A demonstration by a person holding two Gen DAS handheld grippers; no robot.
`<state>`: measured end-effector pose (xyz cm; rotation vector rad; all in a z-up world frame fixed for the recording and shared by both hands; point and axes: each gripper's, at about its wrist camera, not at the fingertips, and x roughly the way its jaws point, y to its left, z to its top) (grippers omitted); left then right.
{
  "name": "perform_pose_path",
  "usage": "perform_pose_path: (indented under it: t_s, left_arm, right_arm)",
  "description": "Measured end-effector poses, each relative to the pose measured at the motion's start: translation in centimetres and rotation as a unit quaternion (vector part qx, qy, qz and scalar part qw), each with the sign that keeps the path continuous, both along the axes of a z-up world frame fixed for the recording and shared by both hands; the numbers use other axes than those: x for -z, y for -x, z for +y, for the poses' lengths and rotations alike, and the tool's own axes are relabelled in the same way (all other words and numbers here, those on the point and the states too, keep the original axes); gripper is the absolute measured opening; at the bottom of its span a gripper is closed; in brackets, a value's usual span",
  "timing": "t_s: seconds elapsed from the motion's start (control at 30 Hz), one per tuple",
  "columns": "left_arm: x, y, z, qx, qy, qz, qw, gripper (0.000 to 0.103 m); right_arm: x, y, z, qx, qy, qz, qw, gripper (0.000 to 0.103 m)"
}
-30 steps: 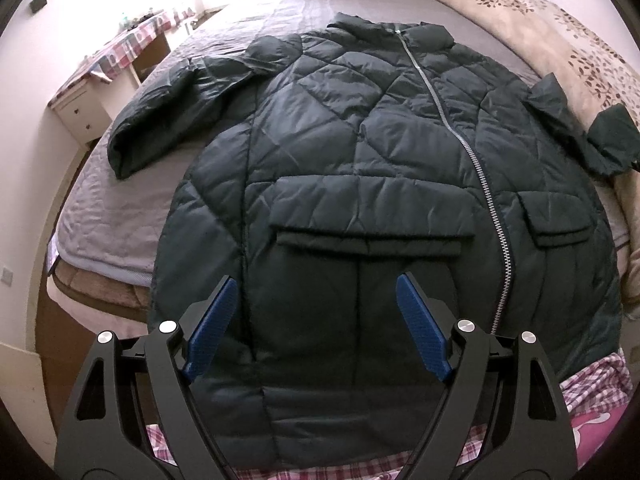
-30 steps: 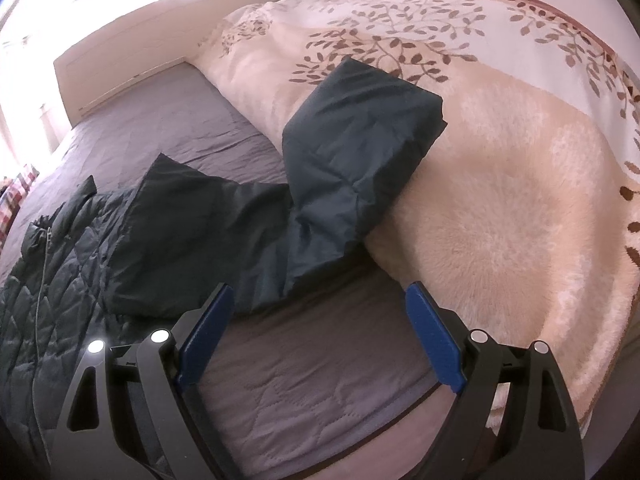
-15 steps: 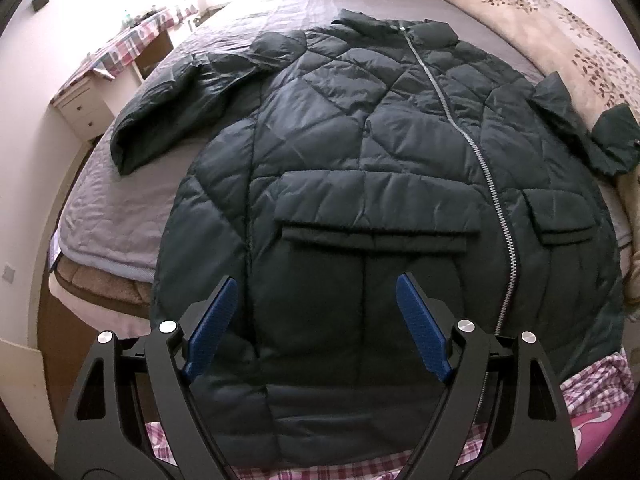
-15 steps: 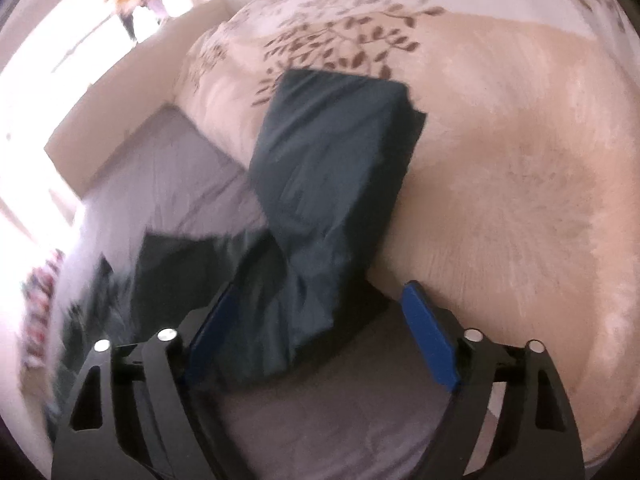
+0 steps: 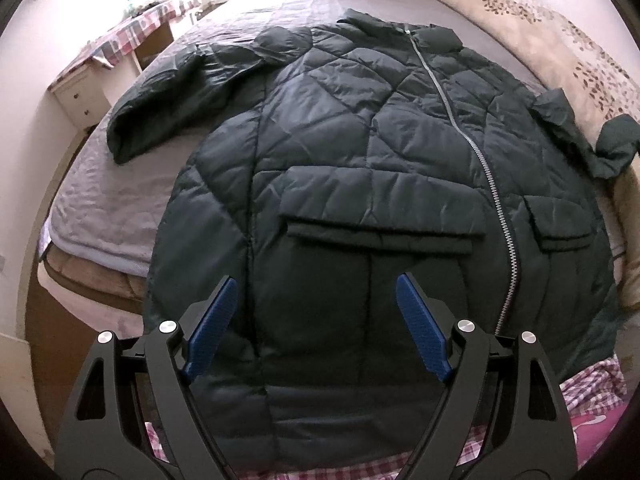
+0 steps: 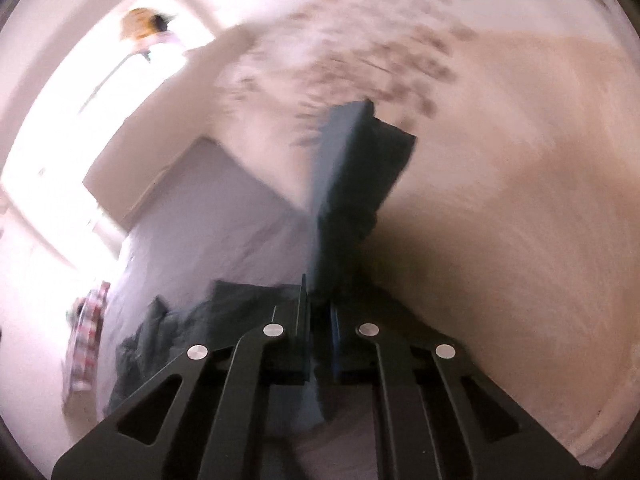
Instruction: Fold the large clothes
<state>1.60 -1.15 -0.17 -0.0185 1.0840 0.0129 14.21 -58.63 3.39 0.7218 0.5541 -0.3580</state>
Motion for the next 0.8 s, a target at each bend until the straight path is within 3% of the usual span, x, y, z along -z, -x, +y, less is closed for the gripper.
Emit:
perform_pose_path:
  t_s: [0.13,0.27,0.43,0.6,0.8]
  left_arm:
    - [-0.2,0.3,0.7,-0.005,0.019,-0.011,0.9997,0.081]
    - [-0.4,0.6,2.0,-0.019,0.040,-0.023,0.9988,0.081]
    - [-0.3,0.9,3.9,-0.042,0.062,-0.034,0.9967,0.081]
    - [-0.1,1.2,5.7,-0.062,0.077,-0.040,0.9943,0.081]
    - [0.2,1.4,7.5,-0.078,0.083,-0.041,0.9926,0.081]
  right_arm:
    - [-4.8,-2.1,4.9,-0.067,0.061,-0.038,0.995,0.009]
    - [-9.6,-4.7,11.8,-0.151,0.112,-0.079,0.979,0.008]
    - [-12.8,-8.8,22.0,-0.269,0.159,-0.103,0.944,0.008]
    - [-10.3,-12.1,31.6,-0.359,0.188,-0.079,0.911,0.008]
    - [-1.6,-15.6,40.9,-0.446,0.195,0.019,0.873,0.008]
